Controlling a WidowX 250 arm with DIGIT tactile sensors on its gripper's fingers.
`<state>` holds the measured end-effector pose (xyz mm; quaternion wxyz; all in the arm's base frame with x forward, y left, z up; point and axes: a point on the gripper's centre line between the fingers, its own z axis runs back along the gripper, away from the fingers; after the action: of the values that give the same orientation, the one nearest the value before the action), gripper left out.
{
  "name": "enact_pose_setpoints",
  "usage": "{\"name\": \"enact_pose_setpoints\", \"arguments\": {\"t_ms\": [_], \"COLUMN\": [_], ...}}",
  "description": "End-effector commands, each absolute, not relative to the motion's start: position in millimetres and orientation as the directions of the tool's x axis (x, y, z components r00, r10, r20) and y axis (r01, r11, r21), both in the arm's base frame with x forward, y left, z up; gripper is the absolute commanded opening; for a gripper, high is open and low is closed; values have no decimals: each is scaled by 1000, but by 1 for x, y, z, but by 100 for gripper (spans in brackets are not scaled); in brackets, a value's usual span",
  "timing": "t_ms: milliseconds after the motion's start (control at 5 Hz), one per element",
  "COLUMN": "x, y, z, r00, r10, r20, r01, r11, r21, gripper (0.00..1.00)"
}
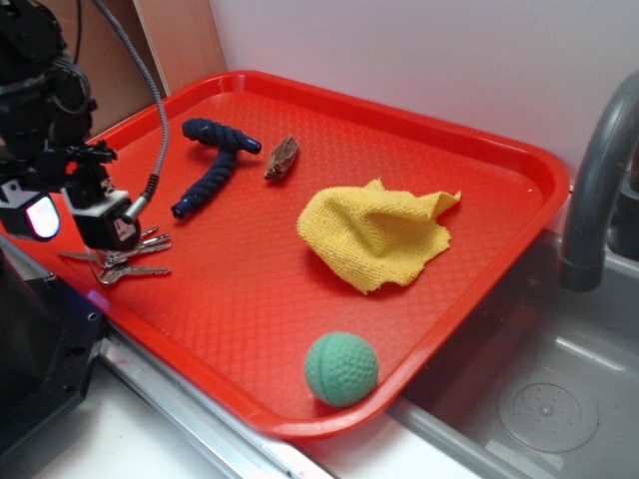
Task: Grab the silver keys.
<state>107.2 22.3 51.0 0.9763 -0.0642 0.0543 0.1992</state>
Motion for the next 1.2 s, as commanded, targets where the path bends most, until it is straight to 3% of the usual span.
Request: {"name": "enact_pose_setpoints", "arguments": {"t_ms": [0, 200, 600, 800, 1000], "x": [112, 113, 114, 114, 138], "y": [23, 21, 22, 25, 24], "z": [44, 43, 50, 71, 122], "r00": [925, 922, 933, 949, 991], "r10": [354, 366, 333, 297, 125], "r20": [-135, -126, -137, -103, 51], "r01": [-370, -379, -348, -309, -123], "r11": [922, 919, 932, 941, 992], "r21": [-116, -107, -104, -140, -37], "gripper": [100, 0, 0, 0, 0]}}
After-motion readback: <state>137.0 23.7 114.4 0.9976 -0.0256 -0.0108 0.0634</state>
